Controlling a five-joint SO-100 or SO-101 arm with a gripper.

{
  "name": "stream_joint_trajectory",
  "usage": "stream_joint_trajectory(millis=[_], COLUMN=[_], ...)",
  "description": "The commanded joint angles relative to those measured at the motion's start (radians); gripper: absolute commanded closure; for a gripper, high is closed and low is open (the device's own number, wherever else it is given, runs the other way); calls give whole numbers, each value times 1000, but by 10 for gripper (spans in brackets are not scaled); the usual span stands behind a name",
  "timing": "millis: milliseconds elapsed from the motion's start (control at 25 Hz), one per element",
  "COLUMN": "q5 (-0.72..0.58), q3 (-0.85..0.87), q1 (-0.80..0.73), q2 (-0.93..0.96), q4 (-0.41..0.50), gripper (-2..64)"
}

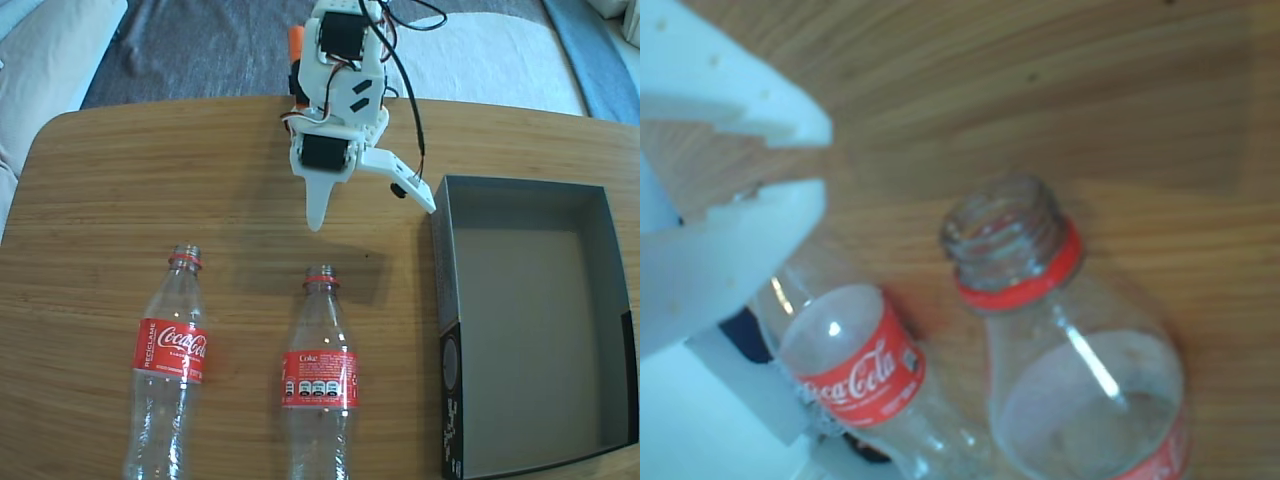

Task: Grasp the bottles and put them in the box.

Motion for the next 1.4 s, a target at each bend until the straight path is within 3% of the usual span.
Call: stream_joint_trajectory(millis=[0,200,680,1200,1360], q5=[11,3,-29,-787,-946], q3=[-67,-215,-765,-996,-1069], q1=[-5,3,-8,-150,-184], q2=[-5,-67,-701,-962,-1046], q4=[20,32,126,133,241], gripper=[616,614,612,601,425])
